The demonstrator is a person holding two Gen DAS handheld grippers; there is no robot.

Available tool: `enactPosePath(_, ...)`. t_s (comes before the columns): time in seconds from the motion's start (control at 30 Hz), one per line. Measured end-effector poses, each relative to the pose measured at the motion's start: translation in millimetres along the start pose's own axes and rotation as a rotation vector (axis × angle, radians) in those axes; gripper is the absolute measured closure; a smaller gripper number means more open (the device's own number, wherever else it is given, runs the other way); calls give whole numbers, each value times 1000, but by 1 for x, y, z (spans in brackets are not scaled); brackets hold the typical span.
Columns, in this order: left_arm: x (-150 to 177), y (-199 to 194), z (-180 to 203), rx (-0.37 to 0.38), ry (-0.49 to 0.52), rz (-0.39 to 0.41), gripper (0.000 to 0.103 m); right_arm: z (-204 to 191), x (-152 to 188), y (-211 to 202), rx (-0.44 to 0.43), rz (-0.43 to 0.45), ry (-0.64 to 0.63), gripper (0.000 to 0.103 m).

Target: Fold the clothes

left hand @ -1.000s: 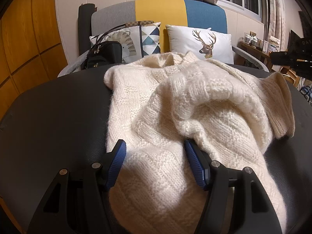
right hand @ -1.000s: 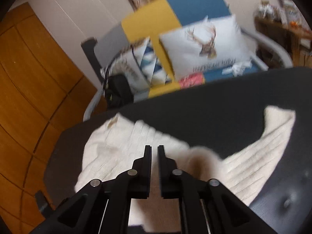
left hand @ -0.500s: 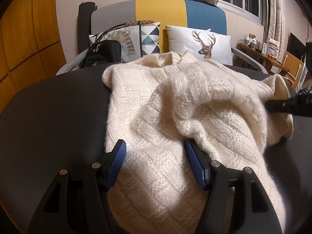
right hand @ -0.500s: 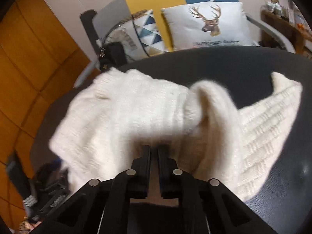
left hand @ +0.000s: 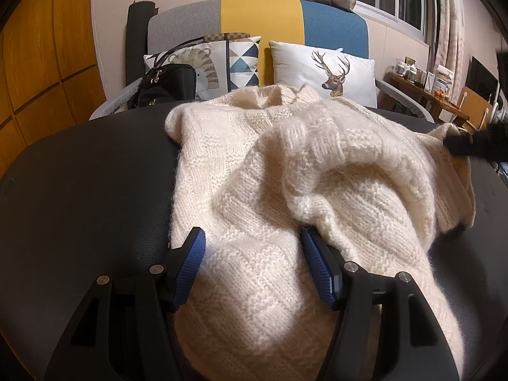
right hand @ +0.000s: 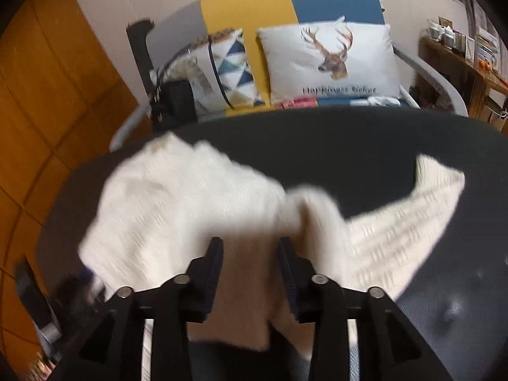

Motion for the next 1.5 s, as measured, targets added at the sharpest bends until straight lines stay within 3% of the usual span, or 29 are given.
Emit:
enactPosePath(0.2,0,-1,1,-3,2,0,38,0,18,17,-31,-55,-11,60)
enactPosePath(0.27,0,-1,1,-4,3,-1,38,-7,17,16,-56,-35,-26,75)
enactPosePath(0.3,0,-1,1,-4,3,-1,38,-9,16,14,-66,-20,-29,97)
enactPosePath(0.5,-1,0,0,-4,6,-1,38,-23,-12,4,-102,59,-24,97)
enactPosePath(0.7,-2,0,0,-1,5,-2,38,-15,-96,12,-53,185,27,97)
enactPosePath(0.8,-2,0,0,-3,6,-2,38,-3,-124,33,2,170,37,96)
enactPosePath(0.87,-2,0,1,-6,7,-2,38,5,-130,59,46,94,24,91)
enactPosePath(0.9,-3,0,1,-6,8,-2,38,10,-126,75,96,29,5,81)
enactPosePath(0.93,-3,0,1,-6,7,-2,38,16,-122,89,146,-24,-13,80)
enactPosePath(0.97,-3,0,1,-5,7,-2,38,19,-118,86,198,-8,-33,80)
enactPosePath(1.0,-4,0,1,-5,7,-2,38,23,-114,82,246,19,-50,80)
enactPosePath(1.07,-4,0,2,-6,8,-2,38,21,-107,43,282,197,-55,80)
enactPosePath(1.1,-4,0,2,-6,9,-4,38,16,-98,22,239,277,-62,77)
enactPosePath(1.17,-5,-1,2,-11,16,-7,38,-4,-74,-5,88,323,-141,77)
enactPosePath(1.23,-8,-1,4,-22,35,-10,38,-30,-41,-10,-37,263,-278,78)
enactPosePath(1.27,-10,-2,5,-30,51,-12,38,-40,-25,-2,-71,184,-342,81)
enactPosePath(1.43,-21,-4,23,-39,181,-19,69,-38,27,64,102,-92,-502,82)
enactPosePath(1.5,-25,-5,29,-56,240,-19,78,-35,29,69,111,-71,-498,83)
Point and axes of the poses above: each gripper's, at about its wrist camera, not at the fingertips, and y roughly the way its jaws point, z to its right, x to its underside, the point moved 6 cm from there along y, roughly the way its jaws point, and after that the axes turned 9 degrees about y, right-handed, at the moved point
